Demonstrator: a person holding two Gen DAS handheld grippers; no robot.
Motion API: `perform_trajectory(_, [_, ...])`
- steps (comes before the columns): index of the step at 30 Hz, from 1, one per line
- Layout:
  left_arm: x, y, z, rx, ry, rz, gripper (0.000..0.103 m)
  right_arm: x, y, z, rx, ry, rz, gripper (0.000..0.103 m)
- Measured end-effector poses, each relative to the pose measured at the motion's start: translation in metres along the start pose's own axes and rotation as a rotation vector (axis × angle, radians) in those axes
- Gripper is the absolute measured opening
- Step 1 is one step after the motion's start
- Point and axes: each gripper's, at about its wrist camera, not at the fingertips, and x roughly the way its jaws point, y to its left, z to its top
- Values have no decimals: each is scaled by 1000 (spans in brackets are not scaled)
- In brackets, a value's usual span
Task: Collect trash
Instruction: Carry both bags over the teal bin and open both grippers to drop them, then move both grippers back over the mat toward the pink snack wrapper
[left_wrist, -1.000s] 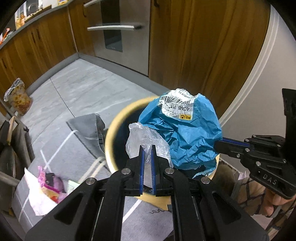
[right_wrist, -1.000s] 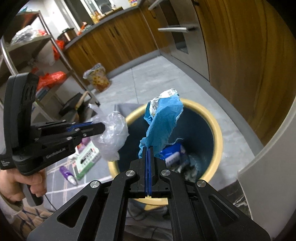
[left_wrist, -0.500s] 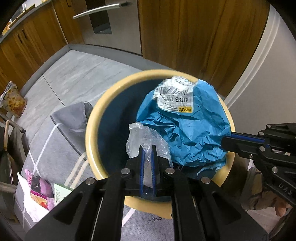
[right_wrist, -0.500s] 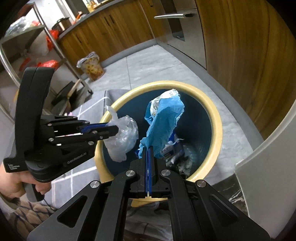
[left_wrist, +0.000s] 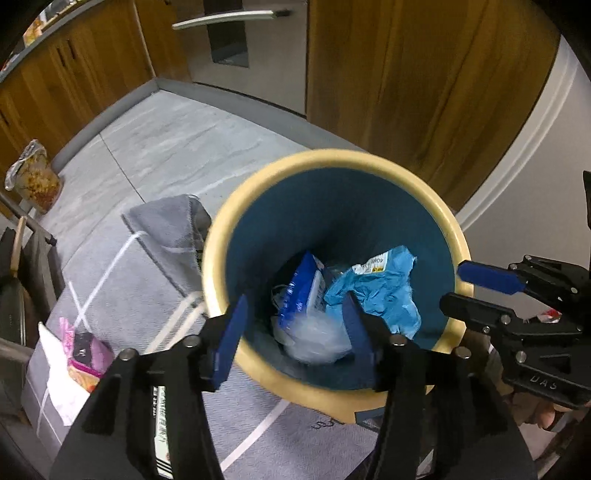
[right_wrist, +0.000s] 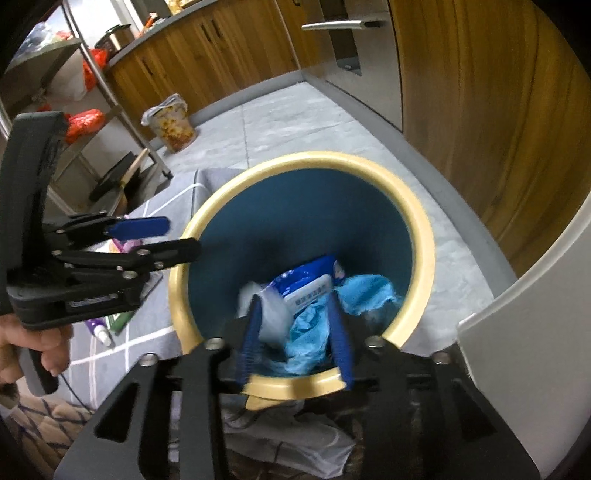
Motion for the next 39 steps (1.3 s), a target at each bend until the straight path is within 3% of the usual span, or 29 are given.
perform_trajectory(4, [-17, 10, 0, -26, -28, 4, 57, -6, 2, 1, -2, -23, 1, 58])
perform_trajectory(10, [-49, 36, -7, -84, -74, 19, 62, -8, 14, 4, -23, -40, 30, 66])
perform_trajectory(21, [-91, 110, -46, -207, -100, 82, 63, -7, 55, 8, -86, -46, 88, 71])
perform_trajectory(28, [-102, 156, -90, -298, -71, 135, 65, -2, 80, 8, -111, -38, 117, 74])
perform_trajectory(33, [-101, 168, -127, -293, -21, 148, 65, 2, 99, 7, -134, -30, 142, 76])
perform_trajectory(39, [-97, 173, -171, -191, 27, 133, 65, 8, 117, 3, -162, -13, 159, 76])
